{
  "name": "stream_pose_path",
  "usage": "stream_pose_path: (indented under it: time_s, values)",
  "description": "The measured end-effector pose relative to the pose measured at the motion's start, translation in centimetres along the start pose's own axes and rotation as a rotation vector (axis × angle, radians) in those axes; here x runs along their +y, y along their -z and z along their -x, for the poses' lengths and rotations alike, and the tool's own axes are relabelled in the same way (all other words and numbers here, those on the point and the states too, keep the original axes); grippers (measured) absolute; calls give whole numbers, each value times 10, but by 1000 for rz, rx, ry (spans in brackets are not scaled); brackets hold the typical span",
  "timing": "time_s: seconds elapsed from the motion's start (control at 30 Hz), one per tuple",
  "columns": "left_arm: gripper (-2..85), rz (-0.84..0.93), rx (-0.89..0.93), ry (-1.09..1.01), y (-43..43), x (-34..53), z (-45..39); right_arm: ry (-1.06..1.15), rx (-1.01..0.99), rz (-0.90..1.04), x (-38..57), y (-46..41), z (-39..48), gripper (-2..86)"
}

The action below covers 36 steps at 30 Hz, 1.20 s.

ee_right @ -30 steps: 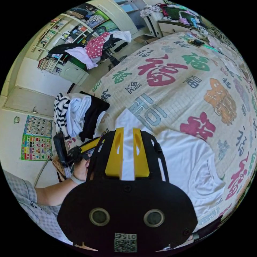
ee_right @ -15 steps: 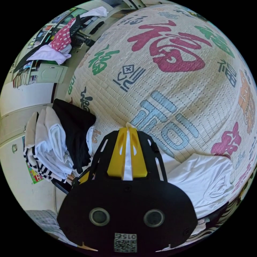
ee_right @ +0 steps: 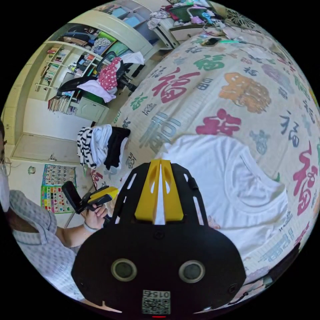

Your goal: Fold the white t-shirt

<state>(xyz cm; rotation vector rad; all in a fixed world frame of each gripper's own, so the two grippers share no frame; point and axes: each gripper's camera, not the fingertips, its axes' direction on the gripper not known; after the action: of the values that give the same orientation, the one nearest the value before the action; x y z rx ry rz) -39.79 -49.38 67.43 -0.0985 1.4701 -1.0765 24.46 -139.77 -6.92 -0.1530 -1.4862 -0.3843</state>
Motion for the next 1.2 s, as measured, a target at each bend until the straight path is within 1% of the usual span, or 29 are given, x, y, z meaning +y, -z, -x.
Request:
stream_pose_path:
  time_s: [0.13,0.17,0.27,0.3,0.33,0.4,0.5,0.57,0.6,0.67,0.7,0.73,0.77,0.8,0.83,0.9,0.97,1.0,1.03,1.07,1.13,1.2]
  values:
    - [-6,164,15,-72,-41,25,-31,-123,26,66,56,8,-44,-4]
    - [-6,192,6,-71,-48,30,-34,-139,36,79,69,5,-53,-4]
    - [-7,347,4,-63,-85,49,-43,-170,80,122,99,1,-72,-3]
    - [-8,413,9,-75,-96,55,-48,-181,81,120,105,3,-74,-3]
    - [-8,436,25,-103,-100,59,-55,-192,66,98,116,9,-78,-3]
    - [-8,425,29,-142,-96,59,-64,-224,75,61,129,22,-80,-2]
    - [-8,336,12,-180,-87,46,-78,-232,168,-21,142,46,-72,1]
    - [-7,300,-4,-199,-93,37,-84,-156,147,-96,145,58,-59,0]
    - [-6,294,-17,-213,-102,32,-86,-128,128,-101,144,59,-56,0]
    - [-6,315,-41,-227,-121,28,-89,-33,59,-54,140,49,-44,-4]
    - [-6,355,-43,-241,-136,29,-91,-16,43,-25,140,44,-42,-5]
    - [-6,429,-35,-250,-151,33,-92,5,31,53,141,33,-41,-7]
    - [-7,472,-27,-256,-158,37,-93,-11,67,148,146,21,-44,-7]
    - [-7,541,-19,-261,-168,46,-95,-27,97,195,149,16,-47,-7]
    - [-6,560,1,-280,-171,51,-98,-31,77,201,159,17,-51,-6]
    - [-4,614,8,-338,-171,52,-106,-74,27,134,174,36,-60,-3]
    - [2,580,30,-371,-166,41,-110,-56,4,-55,198,79,-72,6]
    - [13,516,36,-384,-163,26,-111,-60,21,-93,203,90,-76,10]
    - [38,457,20,-393,-164,7,-110,-71,79,-151,213,111,-86,19]
    - [57,430,11,-397,-166,-4,-110,-76,152,-173,220,127,-97,36]
    - [92,364,-14,-417,-186,-50,-111,-126,237,-173,226,145,-118,60]
    - [100,349,-46,-449,-210,-81,-116,-164,268,-143,227,156,-137,76]
